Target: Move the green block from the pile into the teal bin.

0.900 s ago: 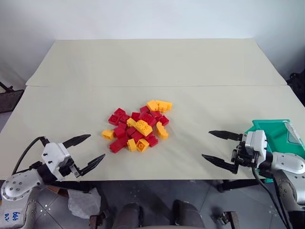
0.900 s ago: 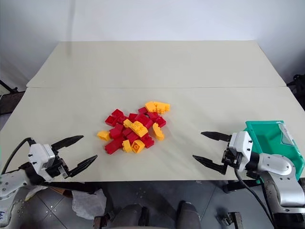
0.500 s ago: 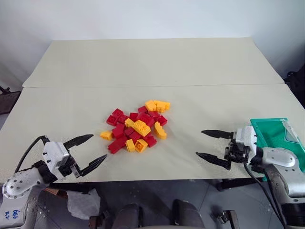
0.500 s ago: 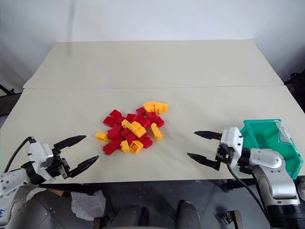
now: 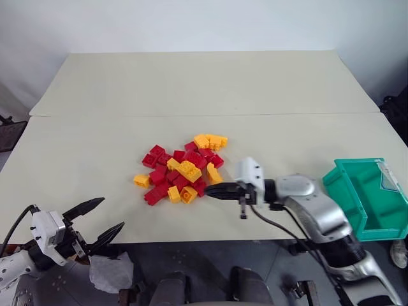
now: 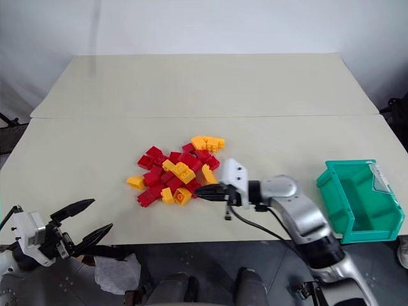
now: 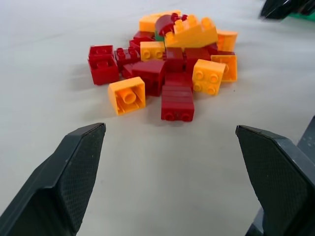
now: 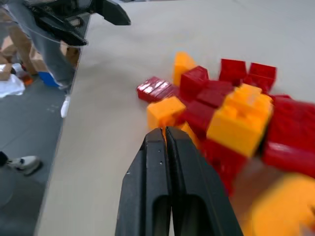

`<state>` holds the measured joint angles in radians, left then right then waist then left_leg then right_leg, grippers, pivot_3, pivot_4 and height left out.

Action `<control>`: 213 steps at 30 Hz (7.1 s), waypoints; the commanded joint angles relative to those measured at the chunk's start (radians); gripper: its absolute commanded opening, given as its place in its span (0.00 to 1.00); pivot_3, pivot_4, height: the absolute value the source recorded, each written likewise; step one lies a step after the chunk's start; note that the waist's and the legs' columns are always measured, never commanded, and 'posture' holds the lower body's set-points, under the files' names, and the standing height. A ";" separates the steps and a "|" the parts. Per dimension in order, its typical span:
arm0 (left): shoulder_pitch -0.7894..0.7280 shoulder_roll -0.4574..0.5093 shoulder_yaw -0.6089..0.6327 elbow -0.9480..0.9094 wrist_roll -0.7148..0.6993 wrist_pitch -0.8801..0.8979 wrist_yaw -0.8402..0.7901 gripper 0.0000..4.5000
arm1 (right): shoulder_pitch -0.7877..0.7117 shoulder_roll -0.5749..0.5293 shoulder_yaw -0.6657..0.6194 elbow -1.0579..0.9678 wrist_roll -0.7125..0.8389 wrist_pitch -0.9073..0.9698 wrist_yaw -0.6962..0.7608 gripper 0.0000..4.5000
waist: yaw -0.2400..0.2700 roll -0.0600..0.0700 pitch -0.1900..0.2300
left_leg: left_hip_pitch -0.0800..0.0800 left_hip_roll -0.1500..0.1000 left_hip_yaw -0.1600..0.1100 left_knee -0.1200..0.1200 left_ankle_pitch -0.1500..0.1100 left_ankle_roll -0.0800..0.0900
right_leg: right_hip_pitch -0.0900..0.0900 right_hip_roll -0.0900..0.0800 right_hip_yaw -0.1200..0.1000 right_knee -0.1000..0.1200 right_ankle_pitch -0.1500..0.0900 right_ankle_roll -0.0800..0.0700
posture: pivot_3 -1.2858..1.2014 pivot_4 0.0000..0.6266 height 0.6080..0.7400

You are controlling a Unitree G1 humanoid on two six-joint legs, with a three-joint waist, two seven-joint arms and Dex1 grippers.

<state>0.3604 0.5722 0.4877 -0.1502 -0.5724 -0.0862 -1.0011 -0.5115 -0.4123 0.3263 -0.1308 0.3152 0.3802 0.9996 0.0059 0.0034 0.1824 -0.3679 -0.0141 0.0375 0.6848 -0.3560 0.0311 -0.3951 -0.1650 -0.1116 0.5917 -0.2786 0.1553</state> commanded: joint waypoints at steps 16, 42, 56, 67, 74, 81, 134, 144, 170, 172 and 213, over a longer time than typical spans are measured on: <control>-0.025 -0.038 -0.069 -0.106 0.013 0.018 0.095 1.00 | -0.297 0.209 -0.020 0.495 -0.225 -0.214 -0.217 0.00 | -0.037 0.000 0.000 | -0.001 0.001 -0.001 -0.001 -0.001 -0.002 | -0.002 0.001 -0.003 0.004 0.000 0.000 | 0.52 0.24 1.00; -0.076 -0.042 -0.104 -0.113 0.032 0.046 0.120 1.00 | -0.371 0.243 -0.022 0.514 -0.227 -0.058 -0.173 0.00 | -0.039 0.000 0.000 | 0.000 0.003 0.000 -0.001 -0.002 -0.003 | -0.003 0.002 -0.003 0.005 0.000 -0.001 | 0.52 0.24 1.00; -0.100 -0.046 -0.093 -0.113 0.026 0.036 0.159 1.00 | -0.377 0.142 -0.126 0.580 -0.254 -0.137 -0.221 0.00 | -0.037 0.000 0.000 | -0.001 0.002 0.000 -0.001 -0.002 -0.003 | -0.003 0.002 -0.004 0.005 0.000 0.000 | 0.52 0.24 1.00; -0.116 -0.048 -0.083 -0.133 0.011 0.042 0.182 1.00 | -0.470 0.216 -0.084 0.572 -0.235 0.035 -0.156 0.60 | -0.043 0.001 0.000 | -0.001 0.005 0.000 -0.001 -0.002 -0.003 | -0.003 0.004 -0.004 0.005 0.000 -0.001 | 0.52 0.24 1.00; -0.105 -0.060 -0.094 -0.150 0.016 0.045 0.194 1.00 | -0.548 0.244 -0.057 0.708 -0.300 -0.043 -0.188 0.97 | -0.040 0.001 0.000 | -0.001 0.005 0.000 -0.001 -0.002 -0.004 | -0.003 0.004 -0.005 0.005 0.000 -0.001 | 0.52 0.24 1.00; -0.114 -0.064 -0.101 -0.146 0.016 0.047 0.193 1.00 | -0.627 0.265 -0.056 0.904 -0.331 -0.122 -0.142 0.97 | -0.045 0.001 0.000 | -0.001 0.005 0.000 -0.001 -0.002 -0.004 | -0.003 0.004 -0.004 0.005 0.000 -0.001 | 0.52 0.24 1.00; -0.352 -0.048 -0.226 -0.193 -0.002 0.129 0.165 1.00 | -0.649 0.101 -0.323 0.865 -0.175 -0.216 0.181 0.41 | -0.038 0.002 0.001 | -0.002 0.007 -0.002 0.001 -0.003 -0.005 | -0.003 0.006 -0.005 0.004 0.000 -0.001 | 0.52 0.24 1.00; -0.430 -0.045 -0.258 -0.056 0.027 0.114 0.099 1.00 | -0.386 -0.030 -0.250 0.399 -0.115 0.165 0.137 0.50 | -0.050 0.005 0.002 | 0.000 0.008 0.005 0.000 -0.003 -0.006 | -0.003 0.011 -0.003 0.003 0.000 -0.002 | 0.52 0.24 1.00; -0.169 -0.060 -0.123 -0.130 0.030 0.075 0.179 1.00 | -0.717 0.282 -0.018 1.099 -0.381 -0.162 -0.062 0.99 | -0.046 0.005 0.003 | 0.000 0.012 0.002 0.001 -0.002 -0.011 | -0.005 0.015 -0.003 0.006 0.000 -0.008 | 0.52 0.24 1.00; -0.172 -0.060 -0.125 -0.128 0.030 0.074 0.180 1.00 | -0.724 0.285 -0.019 1.124 -0.388 -0.175 -0.051 0.99 | -0.048 0.005 0.003 | 0.000 0.012 0.002 0.001 -0.002 -0.011 | -0.005 0.015 -0.003 0.006 0.000 -0.008 | 0.52 0.24 1.00; -0.226 -0.047 -0.163 -0.112 0.030 0.077 0.161 1.00 | -0.726 0.279 -0.002 1.016 -0.415 -0.077 0.062 0.99 | -0.061 0.005 0.003 | -0.001 0.012 0.002 0.000 -0.002 -0.011 | -0.007 0.015 -0.002 0.008 0.000 -0.008 | 0.52 0.24 1.00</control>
<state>0.1267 0.5250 0.3007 -0.2234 -0.5408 0.0034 -0.8490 -1.2141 -0.1411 0.3236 0.8617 -0.0902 0.3225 1.0739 -0.0555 0.0087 0.1852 -0.3686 -0.0016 0.0393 0.6851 -0.3584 0.0198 -0.4024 -0.1503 -0.1139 0.5995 -0.2789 0.1472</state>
